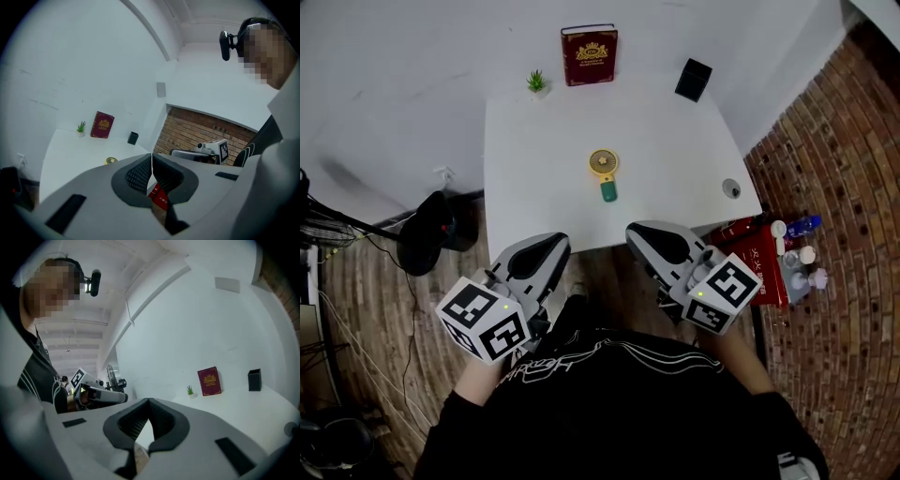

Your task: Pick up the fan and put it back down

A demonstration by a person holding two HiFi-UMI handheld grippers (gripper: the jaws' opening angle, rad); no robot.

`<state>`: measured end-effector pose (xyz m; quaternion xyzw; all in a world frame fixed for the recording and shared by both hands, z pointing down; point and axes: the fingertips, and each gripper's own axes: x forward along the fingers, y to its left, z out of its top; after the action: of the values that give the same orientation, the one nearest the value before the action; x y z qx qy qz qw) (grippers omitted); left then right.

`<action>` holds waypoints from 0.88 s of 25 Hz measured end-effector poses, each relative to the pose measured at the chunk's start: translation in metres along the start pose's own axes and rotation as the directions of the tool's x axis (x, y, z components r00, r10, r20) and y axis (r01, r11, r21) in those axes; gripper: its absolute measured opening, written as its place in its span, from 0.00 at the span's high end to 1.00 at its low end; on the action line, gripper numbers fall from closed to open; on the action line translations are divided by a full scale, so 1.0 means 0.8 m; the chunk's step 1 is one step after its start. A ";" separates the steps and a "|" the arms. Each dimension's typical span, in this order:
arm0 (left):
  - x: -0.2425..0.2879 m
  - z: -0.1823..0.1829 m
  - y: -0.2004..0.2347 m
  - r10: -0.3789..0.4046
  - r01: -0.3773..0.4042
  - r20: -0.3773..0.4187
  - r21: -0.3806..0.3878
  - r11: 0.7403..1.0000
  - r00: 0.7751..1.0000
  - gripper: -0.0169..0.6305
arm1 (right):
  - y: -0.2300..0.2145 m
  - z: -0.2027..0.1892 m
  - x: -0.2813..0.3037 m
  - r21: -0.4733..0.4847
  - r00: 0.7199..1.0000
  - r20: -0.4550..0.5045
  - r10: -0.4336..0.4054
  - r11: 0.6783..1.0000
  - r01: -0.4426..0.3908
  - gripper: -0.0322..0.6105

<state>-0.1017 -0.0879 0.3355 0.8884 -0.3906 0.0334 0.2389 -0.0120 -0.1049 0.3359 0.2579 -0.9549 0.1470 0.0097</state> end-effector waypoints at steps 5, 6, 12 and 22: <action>-0.015 -0.003 -0.051 -0.025 0.023 0.030 0.056 0.998 0.999 0.92 | 0.034 0.003 -0.036 0.023 0.999 0.009 0.040 0.999 -0.040 0.95; -0.017 -0.006 -0.058 -0.024 0.022 0.031 0.064 0.998 0.999 0.92 | 0.040 0.004 -0.042 0.013 0.999 0.012 0.042 0.999 -0.042 0.95; -0.034 -0.014 -0.089 -0.022 0.018 0.045 0.083 0.996 0.999 0.92 | 0.061 0.008 -0.070 -0.003 0.999 0.030 0.036 0.999 -0.036 0.95; -0.044 -0.032 -0.119 -0.006 0.000 0.064 0.089 0.996 0.998 0.92 | 0.081 0.000 -0.107 -0.031 0.999 0.024 0.025 0.999 -0.025 0.95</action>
<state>-0.0552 0.0032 0.3114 0.8993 -0.3949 0.0220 0.1868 0.0304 -0.0099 0.3100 0.2475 -0.9602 0.1294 0.0003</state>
